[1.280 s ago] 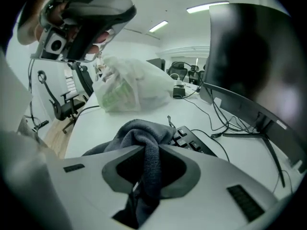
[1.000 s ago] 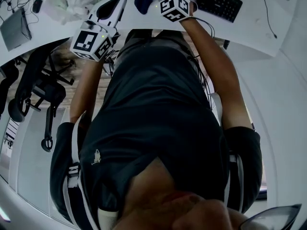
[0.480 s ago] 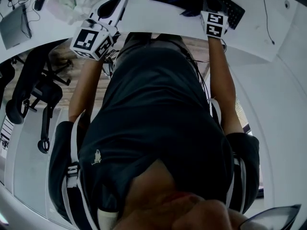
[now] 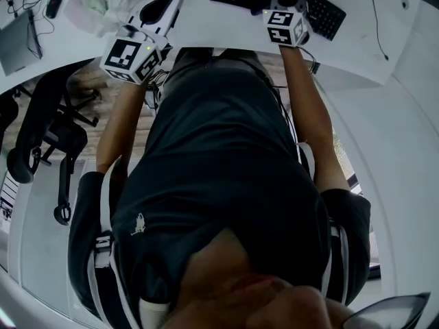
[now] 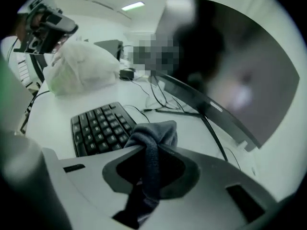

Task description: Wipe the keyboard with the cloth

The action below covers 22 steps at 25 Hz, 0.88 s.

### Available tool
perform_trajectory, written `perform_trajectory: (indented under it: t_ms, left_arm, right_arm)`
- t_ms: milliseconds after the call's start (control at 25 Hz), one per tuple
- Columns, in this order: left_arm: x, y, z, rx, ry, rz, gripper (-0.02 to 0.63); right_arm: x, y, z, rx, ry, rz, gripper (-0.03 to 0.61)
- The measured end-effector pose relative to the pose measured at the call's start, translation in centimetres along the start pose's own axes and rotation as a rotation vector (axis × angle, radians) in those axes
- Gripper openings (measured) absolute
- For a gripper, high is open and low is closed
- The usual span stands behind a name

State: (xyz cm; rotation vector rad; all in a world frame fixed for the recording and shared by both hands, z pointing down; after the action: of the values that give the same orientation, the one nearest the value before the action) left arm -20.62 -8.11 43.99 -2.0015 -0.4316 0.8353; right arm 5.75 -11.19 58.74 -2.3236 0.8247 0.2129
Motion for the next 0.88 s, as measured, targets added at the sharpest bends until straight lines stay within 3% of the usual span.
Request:
perform_trajectory:
  t_ms: [160, 240, 280, 400, 480, 680, 880]
  left_arm:
    - [0.4, 0.1, 0.3, 0.002, 0.003, -0.011, 0.005]
    - [0.6, 0.3, 0.7, 0.004, 0.007, -0.017, 0.005]
    - [0.7, 0.4, 0.8, 0.007, 0.01, -0.021, 0.005]
    - [1.0, 0.4, 1.3, 0.015, 0.023, -0.025, 0.005]
    - [1.2, 0.3, 1.5, 0.015, 0.033, -0.024, 0.005]
    - [2.6, 0.2, 0.8, 0.013, 0.052, -0.046, 0.005]
    - [2.8, 1.9, 0.3, 0.053, 0.065, -0.083, 0.005]
  right_arm:
    - [-6.9, 6.9, -0.9, 0.129, 0.158, 0.168, 0.067]
    - [-8.1, 8.0, -1.0, 0.139, 0.199, 0.234, 0.067]
    - [-7.3, 7.5, -1.0, 0.131, 0.19, 0.219, 0.067]
    - [-1.4, 2.4, -0.9, 0.049, 0.12, -0.019, 0.067]
    - [3.0, -1.9, 0.0, -0.005, 0.051, -0.123, 0.067]
    - [8.9, -10.4, 2.5, -0.1, -0.038, -0.115, 0.067]
    - [12.5, -13.6, 5.3, -0.143, -0.108, -0.14, 0.066]
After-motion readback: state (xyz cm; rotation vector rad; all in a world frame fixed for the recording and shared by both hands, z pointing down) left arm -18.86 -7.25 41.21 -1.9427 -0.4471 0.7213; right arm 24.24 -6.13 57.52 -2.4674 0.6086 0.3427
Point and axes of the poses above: the fingertips, and each gripper's own axes: z backward along the fingers, x to its right, y out of its top, the point moved 2 cm from there along z, backward along the fingers, and after that the axes turned 2 degrees about -x, right-handed, at the moved point
